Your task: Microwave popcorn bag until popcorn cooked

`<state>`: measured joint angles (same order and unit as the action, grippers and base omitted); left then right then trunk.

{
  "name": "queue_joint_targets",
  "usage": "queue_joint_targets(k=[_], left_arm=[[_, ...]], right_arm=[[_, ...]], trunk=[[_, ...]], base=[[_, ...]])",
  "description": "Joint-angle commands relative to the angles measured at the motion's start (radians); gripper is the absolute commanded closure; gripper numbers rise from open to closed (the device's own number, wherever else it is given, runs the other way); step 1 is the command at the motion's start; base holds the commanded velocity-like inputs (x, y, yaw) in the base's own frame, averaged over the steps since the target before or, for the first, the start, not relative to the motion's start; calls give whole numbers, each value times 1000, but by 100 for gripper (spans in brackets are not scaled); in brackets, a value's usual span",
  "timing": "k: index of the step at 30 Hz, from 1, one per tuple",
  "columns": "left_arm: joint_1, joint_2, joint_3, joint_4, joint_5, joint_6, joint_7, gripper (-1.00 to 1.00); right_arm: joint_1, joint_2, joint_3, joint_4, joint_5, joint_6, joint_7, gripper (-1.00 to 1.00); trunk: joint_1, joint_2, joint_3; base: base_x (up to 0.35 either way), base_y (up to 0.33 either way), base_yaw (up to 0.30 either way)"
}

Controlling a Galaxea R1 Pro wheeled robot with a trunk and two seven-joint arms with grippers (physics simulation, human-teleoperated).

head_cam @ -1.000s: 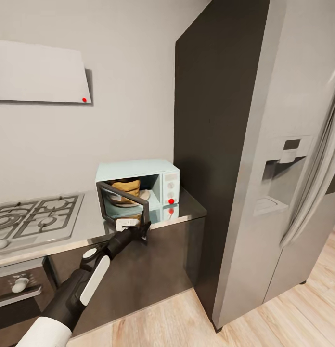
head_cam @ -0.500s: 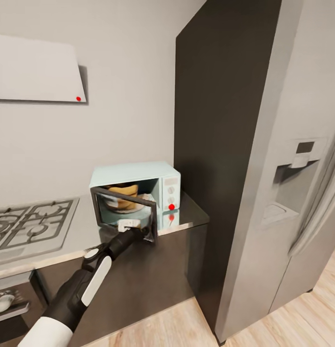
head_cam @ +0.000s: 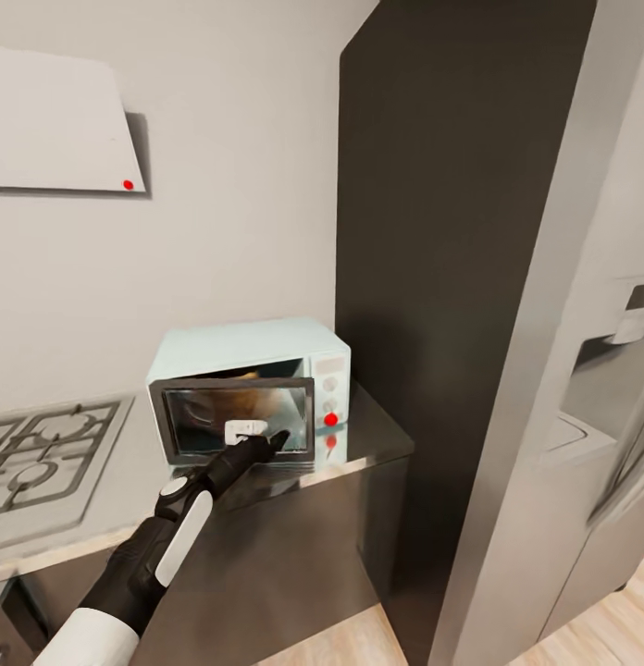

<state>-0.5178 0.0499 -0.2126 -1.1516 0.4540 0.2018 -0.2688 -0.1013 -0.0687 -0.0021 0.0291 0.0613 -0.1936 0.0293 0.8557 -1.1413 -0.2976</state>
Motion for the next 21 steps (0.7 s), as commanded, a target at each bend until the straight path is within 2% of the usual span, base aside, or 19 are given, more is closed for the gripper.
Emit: queue_joint_targets(k=[1, 12, 21], left_arm=[[-1, 1, -1, -1, 9, 7, 0, -100], [-1, 1, -1, 1, 9, 7, 0, -100], [-1, 0, -1, -8, 9, 7, 0, -100]], right_arm=[[-1, 0, -1, 3, 6, -6, 1, -100], [-1, -2, 1, 3, 10, -6, 1, -100], [-1, -2, 1, 3, 9, -6, 1, -100]], trunk=[[1, -1, -1], [1, -1, -1], [1, -1, -1]], base=[[321, 0, 0], [314, 0, 0], [37, 0, 0]])
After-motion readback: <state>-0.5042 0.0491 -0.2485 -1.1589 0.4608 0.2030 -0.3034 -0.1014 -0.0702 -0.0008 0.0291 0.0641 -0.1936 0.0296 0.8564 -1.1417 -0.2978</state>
